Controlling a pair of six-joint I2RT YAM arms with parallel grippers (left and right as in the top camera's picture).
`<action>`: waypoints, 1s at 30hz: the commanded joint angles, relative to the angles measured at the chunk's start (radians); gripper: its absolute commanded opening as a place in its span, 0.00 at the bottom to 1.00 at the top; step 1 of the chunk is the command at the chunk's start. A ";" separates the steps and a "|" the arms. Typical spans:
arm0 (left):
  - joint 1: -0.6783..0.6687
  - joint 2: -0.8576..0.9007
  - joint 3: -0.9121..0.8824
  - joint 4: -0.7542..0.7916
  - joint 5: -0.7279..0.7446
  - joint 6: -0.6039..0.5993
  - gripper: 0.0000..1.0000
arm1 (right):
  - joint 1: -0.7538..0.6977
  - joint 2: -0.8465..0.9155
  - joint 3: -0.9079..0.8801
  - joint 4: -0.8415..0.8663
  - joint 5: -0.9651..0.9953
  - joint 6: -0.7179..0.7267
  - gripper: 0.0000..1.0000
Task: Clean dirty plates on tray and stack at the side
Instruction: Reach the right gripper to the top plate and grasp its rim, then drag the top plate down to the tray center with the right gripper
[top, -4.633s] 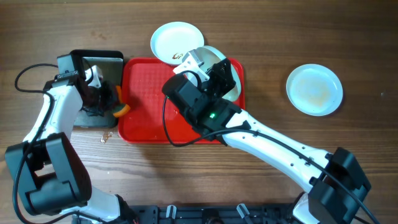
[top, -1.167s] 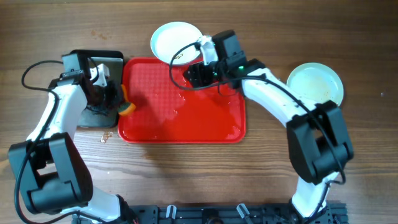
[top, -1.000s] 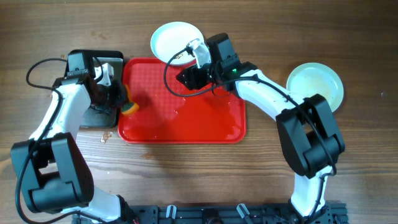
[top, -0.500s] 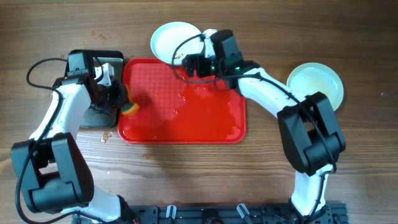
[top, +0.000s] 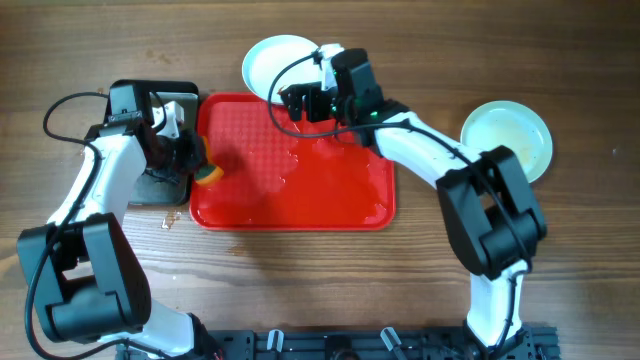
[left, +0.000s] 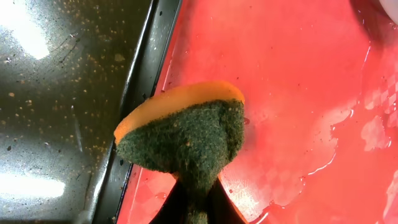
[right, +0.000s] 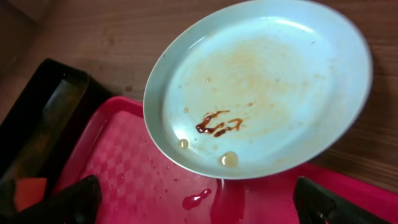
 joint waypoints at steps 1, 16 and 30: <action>-0.006 0.011 -0.003 -0.009 0.023 0.020 0.04 | -0.005 0.067 0.014 0.038 -0.021 0.021 0.99; -0.006 0.011 -0.003 0.002 0.023 0.024 0.04 | 0.013 0.087 0.098 0.159 -0.054 0.029 1.00; -0.006 0.011 -0.003 0.001 0.024 0.024 0.04 | 0.068 0.199 0.099 0.204 -0.054 0.075 1.00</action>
